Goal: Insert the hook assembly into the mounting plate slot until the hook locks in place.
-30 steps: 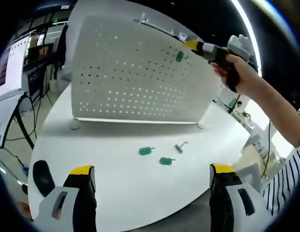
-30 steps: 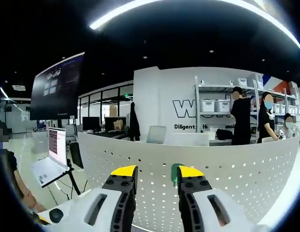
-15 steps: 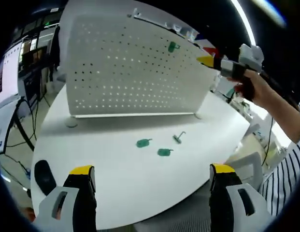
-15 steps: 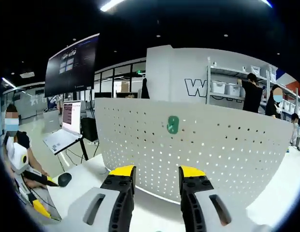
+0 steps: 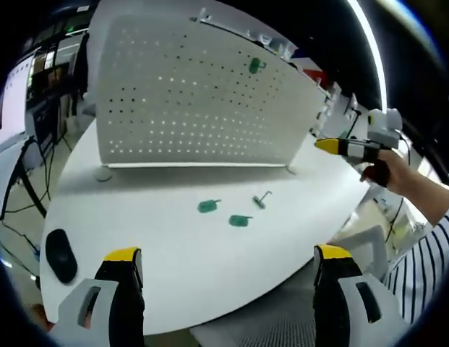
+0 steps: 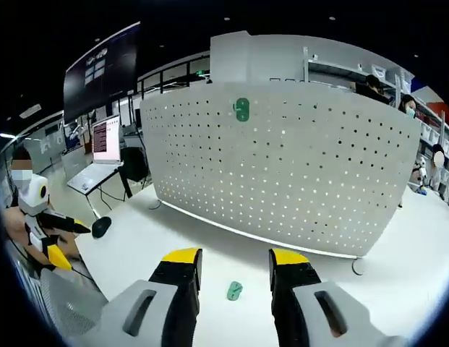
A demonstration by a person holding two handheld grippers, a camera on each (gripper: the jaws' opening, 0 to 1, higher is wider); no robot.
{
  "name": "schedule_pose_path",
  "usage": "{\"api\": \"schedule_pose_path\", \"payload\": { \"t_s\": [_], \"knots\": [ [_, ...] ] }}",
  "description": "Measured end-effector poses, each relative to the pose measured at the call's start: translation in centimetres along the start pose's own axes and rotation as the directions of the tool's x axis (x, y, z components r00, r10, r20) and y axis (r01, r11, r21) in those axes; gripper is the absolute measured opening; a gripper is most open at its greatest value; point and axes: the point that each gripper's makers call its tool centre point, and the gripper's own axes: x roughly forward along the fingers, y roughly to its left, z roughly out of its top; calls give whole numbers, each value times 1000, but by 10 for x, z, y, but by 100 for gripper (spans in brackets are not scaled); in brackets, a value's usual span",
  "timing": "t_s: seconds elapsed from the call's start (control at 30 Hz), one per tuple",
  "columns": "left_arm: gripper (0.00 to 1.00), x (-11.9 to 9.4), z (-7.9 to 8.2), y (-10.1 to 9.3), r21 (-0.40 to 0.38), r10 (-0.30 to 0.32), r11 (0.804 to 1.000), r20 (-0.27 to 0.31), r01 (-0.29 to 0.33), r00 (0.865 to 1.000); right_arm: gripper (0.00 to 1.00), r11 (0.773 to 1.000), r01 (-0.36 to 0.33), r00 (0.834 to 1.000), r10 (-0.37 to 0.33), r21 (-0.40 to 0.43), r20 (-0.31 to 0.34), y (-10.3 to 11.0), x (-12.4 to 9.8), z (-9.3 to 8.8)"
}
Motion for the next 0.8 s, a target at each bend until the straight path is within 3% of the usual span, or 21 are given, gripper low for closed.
{"api": "schedule_pose_path", "payload": {
  "t_s": [0.4,0.8],
  "knots": [
    [100,4,-27,8,42,30,999,-83,-26,996,34,1000,7,999,-7,9,-38,-2,-11,-22],
    [100,5,-30,8,39,24,999,-104,-20,994,34,999,-22,994,25,30,-107,15,-13,-59]
  ]
}}
